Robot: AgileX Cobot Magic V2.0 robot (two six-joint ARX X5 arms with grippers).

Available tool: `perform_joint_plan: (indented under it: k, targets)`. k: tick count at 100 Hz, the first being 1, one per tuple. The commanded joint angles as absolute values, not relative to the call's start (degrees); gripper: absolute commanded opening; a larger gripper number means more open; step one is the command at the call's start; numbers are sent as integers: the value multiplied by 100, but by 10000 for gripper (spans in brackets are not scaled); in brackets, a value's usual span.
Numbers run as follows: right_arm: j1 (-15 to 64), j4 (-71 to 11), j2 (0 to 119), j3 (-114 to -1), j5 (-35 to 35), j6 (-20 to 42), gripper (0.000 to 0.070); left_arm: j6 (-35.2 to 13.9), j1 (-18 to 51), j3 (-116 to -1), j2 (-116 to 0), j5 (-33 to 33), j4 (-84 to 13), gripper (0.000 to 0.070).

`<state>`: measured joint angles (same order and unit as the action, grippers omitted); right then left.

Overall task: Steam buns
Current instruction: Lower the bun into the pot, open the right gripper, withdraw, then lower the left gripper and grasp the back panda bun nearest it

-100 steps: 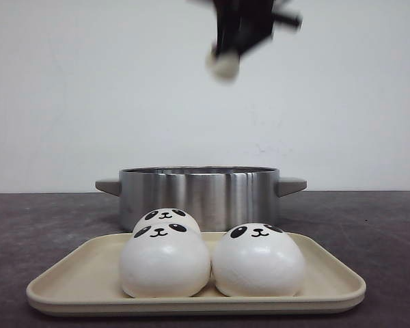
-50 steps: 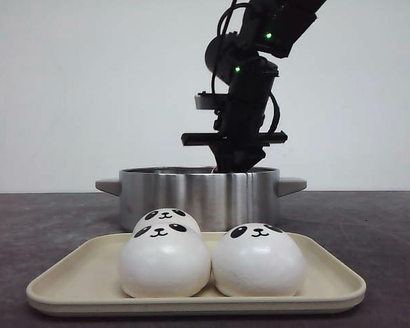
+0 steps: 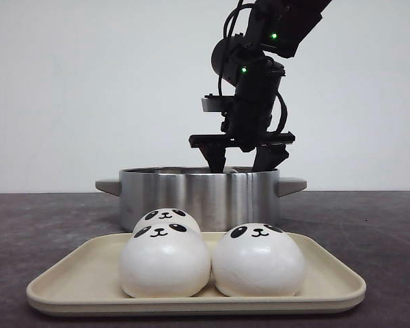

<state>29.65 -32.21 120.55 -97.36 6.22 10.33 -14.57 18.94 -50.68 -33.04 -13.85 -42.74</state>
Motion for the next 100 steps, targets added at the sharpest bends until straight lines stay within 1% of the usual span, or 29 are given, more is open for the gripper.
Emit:
perform_joint_plan:
  k: [1, 21, 24, 26, 27, 28, 29, 30, 34, 35, 37, 39, 44, 49, 55, 69, 81, 90, 100]
  targets:
    - [2976, -3354, 12040, -10088, 644, 1048, 473, -1459, 1920, -5127, -3336, -1398, -4224, 556]
    - [2939, -4014, 12033, -10805, 582, 1035, 469, -1461, 1920, -5127, -3336, -1398, -4228, 556]
    - [2939, -4191, 12007, -10925, 574, 1052, 445, -1472, 1920, -5127, -3336, -1400, -4228, 556]
    - [2939, -4307, 11992, -11006, 578, 1050, 403, -1492, 1920, -5127, -3336, -1402, -4230, 556]
    - [2939, -4412, 11979, -11067, 580, 1050, 354, -1520, 1920, -5127, -3336, -1402, -4230, 556]
    - [2939, -4445, 11974, -11085, 580, 1050, 335, -1533, 1920, -5127, -3339, -1402, -4230, 556]
    - [2941, -4541, 11961, -11139, 585, 1050, 273, -1573, 1920, -5127, -3339, -1404, -4230, 555]
    - [2941, -4576, 11952, -11157, 582, 1048, 248, -1586, 1920, -5127, -3339, -1406, -4230, 555]
    - [2961, -4849, 11863, -11257, 578, 1046, 41, -1673, 1920, -5127, -3365, -1461, -4226, 553]
    - [2965, -4908, 11830, -11266, 580, 1046, 0, -1695, 1920, -5127, -3374, -1483, -4224, 551]
    - [2980, -5009, 11747, -11268, 587, 1046, 0, -1739, 1920, -5127, -3389, -1533, -4224, 548]
    - [3006, -5085, 11675, -11262, 607, 1046, 23, -1769, 1922, -5127, -3411, -1586, -4224, 546]
    - [3122, -5253, 11467, -11253, 615, 1046, 19, -1833, 1946, -5127, -3505, -1747, -4226, 535]
    - [3253, -5371, 11196, -11251, 716, 1046, 19, -1946, 2001, -5127, -3636, -1833, -4235, 497]
    - [3472, -5441, 10844, -11251, 825, 1046, 19, -2078, 2121, -5127, -3835, -1855, -4235, 472]
    - [4134, -5443, 9861, -11251, 1271, 1017, 19, -2222, 2578, -5127, -4440, -1846, -4189, 475]
    - [4836, -5448, 9030, -11251, 2029, 941, 18, -2244, 3041, -5129, -5041, -1686, -4053, 476]
    - [5336, -5474, 8455, -11251, 2536, 801, 18, -2362, 3398, -5129, -5511, -1476, -3785, 477]
    - [5804, -5631, 7876, -11251, 2860, 770, 17, -2427, 3699, -5129, -6018, -1315, -3317, 489]
